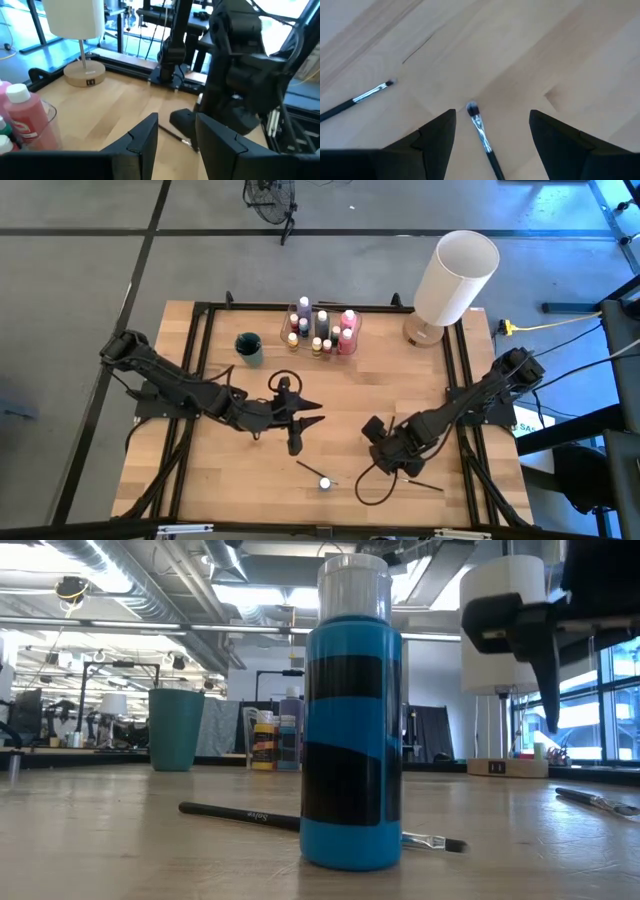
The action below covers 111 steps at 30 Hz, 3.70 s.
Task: Pick & Place Paint Supplies
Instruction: Put the silver paint brush into the green cup
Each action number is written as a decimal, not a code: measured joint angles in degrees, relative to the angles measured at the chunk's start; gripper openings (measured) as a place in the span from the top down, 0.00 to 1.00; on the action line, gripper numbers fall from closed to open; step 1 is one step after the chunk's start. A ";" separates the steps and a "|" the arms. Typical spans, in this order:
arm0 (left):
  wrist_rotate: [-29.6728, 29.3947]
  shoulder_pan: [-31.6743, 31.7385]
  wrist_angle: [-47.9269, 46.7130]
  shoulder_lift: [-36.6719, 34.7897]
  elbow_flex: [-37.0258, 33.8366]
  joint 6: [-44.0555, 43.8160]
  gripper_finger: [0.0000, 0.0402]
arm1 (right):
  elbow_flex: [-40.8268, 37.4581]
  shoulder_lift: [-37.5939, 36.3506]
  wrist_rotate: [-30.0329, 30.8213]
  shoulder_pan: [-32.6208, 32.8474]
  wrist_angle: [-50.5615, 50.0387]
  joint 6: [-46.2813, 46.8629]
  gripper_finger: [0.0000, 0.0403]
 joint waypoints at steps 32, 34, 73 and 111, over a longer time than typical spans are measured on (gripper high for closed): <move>0.09 -0.55 0.92 0.00 0.00 0.01 0.68 | -5.44 5.63 -2.73 -0.09 6.99 2.19 0.36; 0.22 -0.55 0.92 0.00 0.00 -0.27 0.68 | -5.46 5.66 -2.72 -0.09 7.03 2.30 0.36; 0.89 -0.55 1.78 2.71 0.00 -1.45 0.68 | -5.53 5.88 -6.60 -1.22 5.58 6.16 0.49; 0.84 -0.55 1.77 2.75 0.00 0.17 0.68 | -5.64 5.88 -8.31 -1.18 6.61 2.93 0.90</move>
